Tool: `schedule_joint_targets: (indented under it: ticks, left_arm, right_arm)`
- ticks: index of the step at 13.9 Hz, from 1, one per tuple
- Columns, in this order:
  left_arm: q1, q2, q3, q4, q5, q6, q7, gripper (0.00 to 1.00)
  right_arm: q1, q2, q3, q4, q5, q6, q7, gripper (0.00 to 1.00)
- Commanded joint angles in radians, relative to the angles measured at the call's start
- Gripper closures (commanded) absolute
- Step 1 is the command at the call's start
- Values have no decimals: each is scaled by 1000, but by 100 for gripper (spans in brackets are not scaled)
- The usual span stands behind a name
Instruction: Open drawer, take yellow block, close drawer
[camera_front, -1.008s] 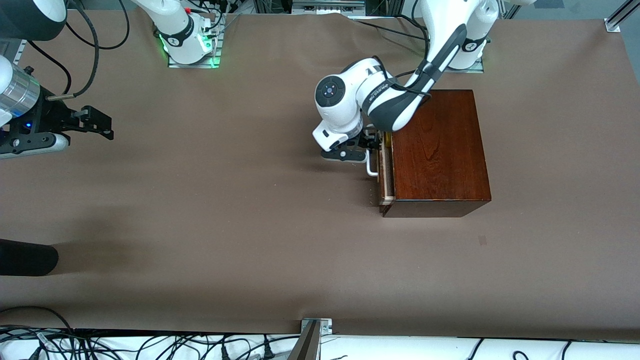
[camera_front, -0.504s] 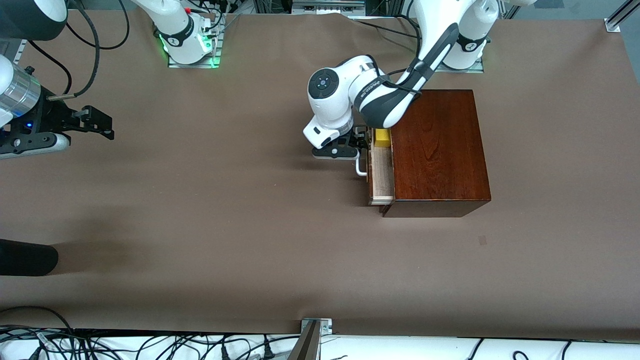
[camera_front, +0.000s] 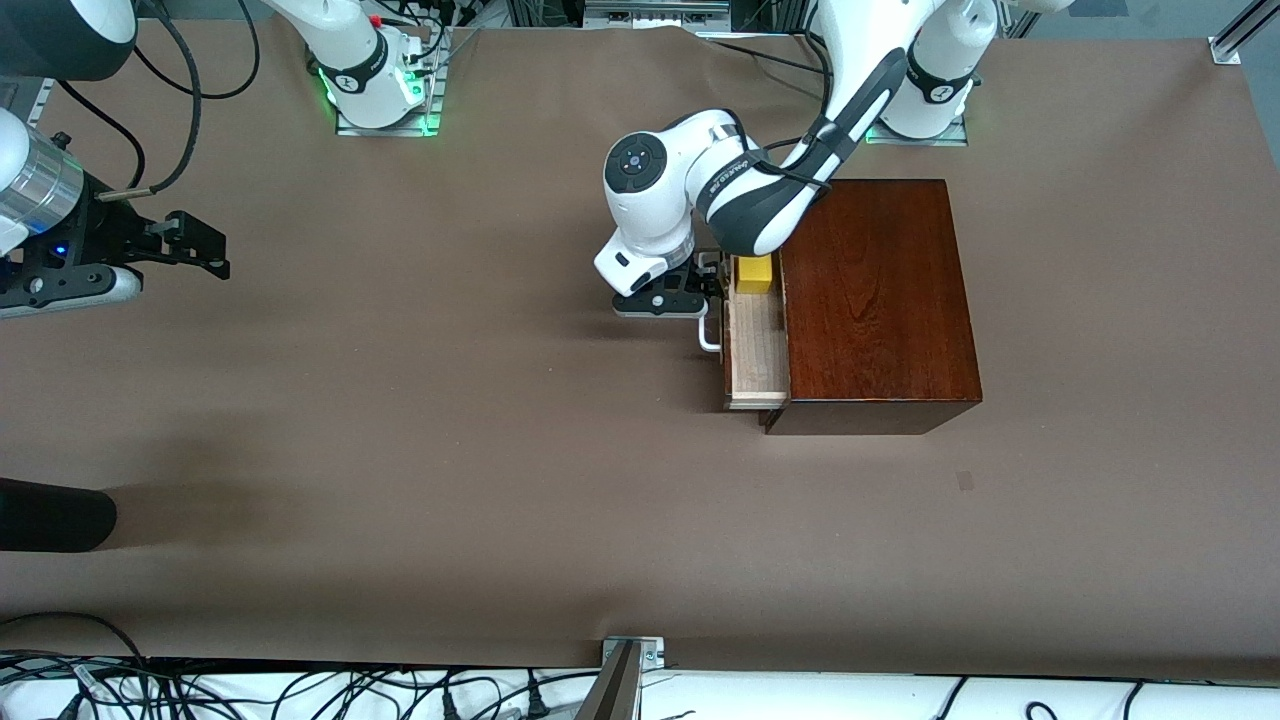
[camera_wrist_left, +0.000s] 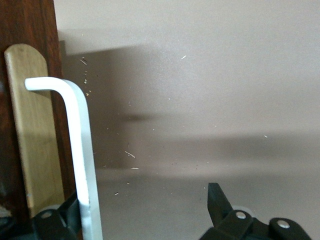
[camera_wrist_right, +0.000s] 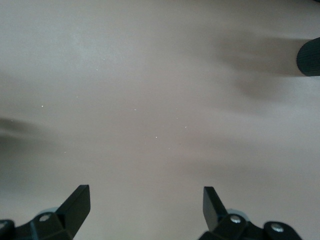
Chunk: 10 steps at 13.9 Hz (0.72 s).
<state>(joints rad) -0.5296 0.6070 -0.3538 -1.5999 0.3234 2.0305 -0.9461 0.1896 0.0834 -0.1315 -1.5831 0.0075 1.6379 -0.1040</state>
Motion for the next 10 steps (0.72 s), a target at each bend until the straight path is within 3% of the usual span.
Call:
schedule_joint_targets:
  ticks: [1,10]
  left_arm:
    - [-39,33,-13,58,-14,20,-28,0]
    - [-53,-1,-16,87,-27,-36,-20,0]
  right_arm:
    - [-2,-1,-5,9,11,-10,-8,0]
    - [5,-1,7,9,14,26,3,0]
